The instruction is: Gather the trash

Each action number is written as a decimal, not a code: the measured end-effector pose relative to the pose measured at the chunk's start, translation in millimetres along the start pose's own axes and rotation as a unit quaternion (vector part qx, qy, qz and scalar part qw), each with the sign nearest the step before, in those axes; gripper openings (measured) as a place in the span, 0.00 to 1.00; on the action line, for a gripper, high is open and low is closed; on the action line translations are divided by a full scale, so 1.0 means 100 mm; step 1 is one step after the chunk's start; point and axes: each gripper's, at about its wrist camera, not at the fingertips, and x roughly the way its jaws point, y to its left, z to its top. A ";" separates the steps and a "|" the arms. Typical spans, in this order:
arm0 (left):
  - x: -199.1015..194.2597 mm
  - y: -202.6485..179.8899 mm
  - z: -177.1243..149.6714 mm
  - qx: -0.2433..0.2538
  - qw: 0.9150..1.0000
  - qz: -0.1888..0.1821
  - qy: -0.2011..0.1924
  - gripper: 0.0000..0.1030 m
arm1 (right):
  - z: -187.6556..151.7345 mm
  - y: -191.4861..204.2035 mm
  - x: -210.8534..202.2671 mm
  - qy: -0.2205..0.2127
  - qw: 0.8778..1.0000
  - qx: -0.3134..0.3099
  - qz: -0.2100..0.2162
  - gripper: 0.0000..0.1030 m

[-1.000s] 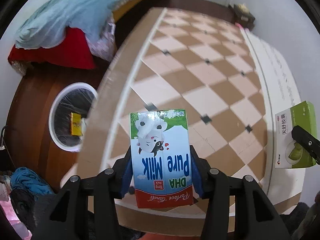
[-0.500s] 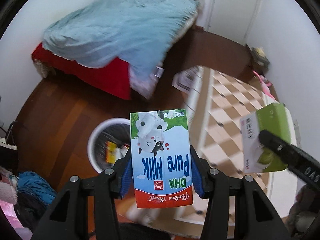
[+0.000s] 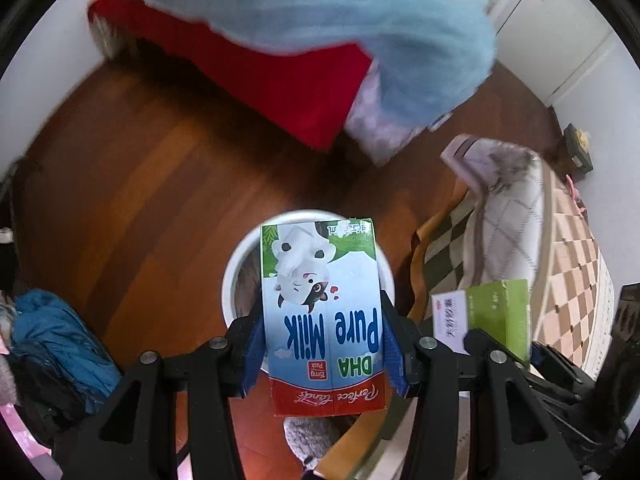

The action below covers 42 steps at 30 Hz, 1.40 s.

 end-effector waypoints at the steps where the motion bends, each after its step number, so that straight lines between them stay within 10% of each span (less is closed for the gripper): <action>1: 0.13 0.07 0.06 -0.007 1.000 -0.007 0.016 0.45 | 0.04 0.02 0.16 0.010 1.000 0.001 -0.004 0.60; 6: 0.47 0.22 0.23 -0.031 0.997 -0.034 0.062 0.47 | 0.20 0.08 0.66 0.036 0.999 0.007 -0.002 0.63; 10: 0.53 0.38 0.30 -0.048 0.997 -0.034 0.051 0.94 | 0.28 0.03 0.88 0.057 0.998 0.030 0.009 0.89; 23: -0.30 0.56 -0.45 -0.018 0.991 0.119 -0.050 0.94 | -0.14 0.28 0.20 0.019 0.996 -0.048 -0.073 1.00; 42: -2.14 -0.03 -1.75 0.032 0.979 0.088 -0.179 0.94 | -1.46 0.50 -2.03 -0.087 0.992 -0.088 -0.029 1.00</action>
